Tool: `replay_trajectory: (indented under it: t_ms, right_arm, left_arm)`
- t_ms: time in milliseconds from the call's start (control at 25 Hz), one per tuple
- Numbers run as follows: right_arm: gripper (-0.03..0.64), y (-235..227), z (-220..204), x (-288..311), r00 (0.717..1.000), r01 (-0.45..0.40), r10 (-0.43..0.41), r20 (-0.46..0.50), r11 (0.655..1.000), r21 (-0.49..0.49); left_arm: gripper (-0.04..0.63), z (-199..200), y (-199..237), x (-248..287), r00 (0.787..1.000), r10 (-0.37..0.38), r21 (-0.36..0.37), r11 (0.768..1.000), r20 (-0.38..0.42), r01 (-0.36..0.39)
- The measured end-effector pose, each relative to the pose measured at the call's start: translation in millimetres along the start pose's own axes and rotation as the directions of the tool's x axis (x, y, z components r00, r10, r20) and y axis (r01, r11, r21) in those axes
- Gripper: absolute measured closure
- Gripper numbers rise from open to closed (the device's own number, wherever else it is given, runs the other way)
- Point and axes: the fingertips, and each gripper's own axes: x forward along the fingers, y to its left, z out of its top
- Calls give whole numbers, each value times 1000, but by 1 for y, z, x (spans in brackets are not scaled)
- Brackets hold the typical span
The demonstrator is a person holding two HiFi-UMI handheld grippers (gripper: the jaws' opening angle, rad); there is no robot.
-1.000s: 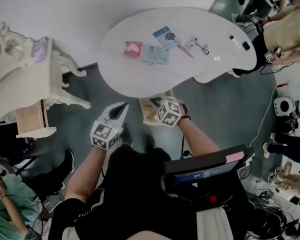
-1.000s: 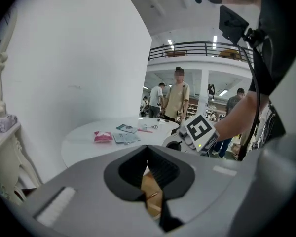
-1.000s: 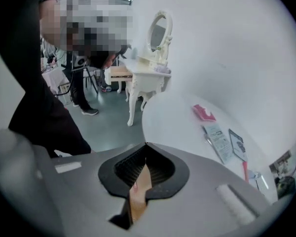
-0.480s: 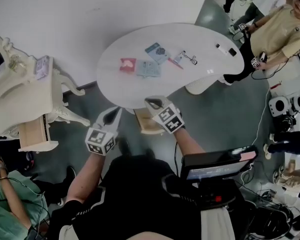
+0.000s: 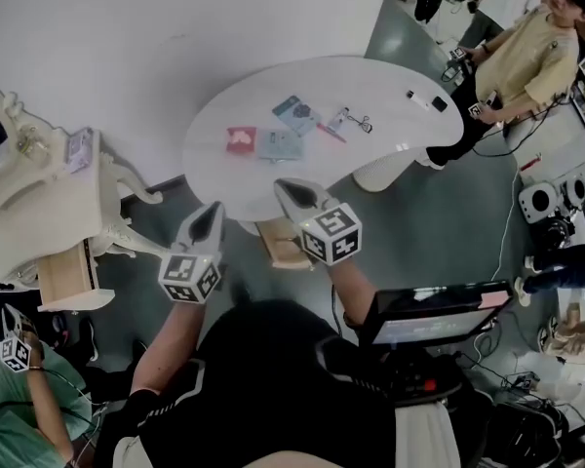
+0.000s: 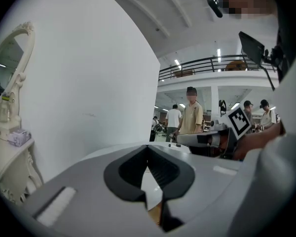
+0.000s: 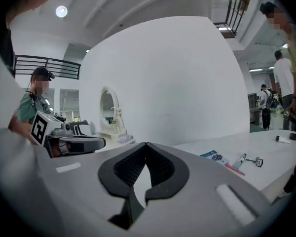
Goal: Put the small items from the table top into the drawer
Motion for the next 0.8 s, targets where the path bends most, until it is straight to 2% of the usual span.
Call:
replay_trajectory:
  t_ms: [200,800]
  right_arm:
    - [615,-2,18,-5,998,36,-36,49,999,0]
    - [617,6,34,-5,996,54,-51,70,998,-34]
  left_arm:
    - [595,11,-3,4,1000,-1,2,1000,15,1]
    - [595,22,-1,4,999,-13,15,1000,32,13]
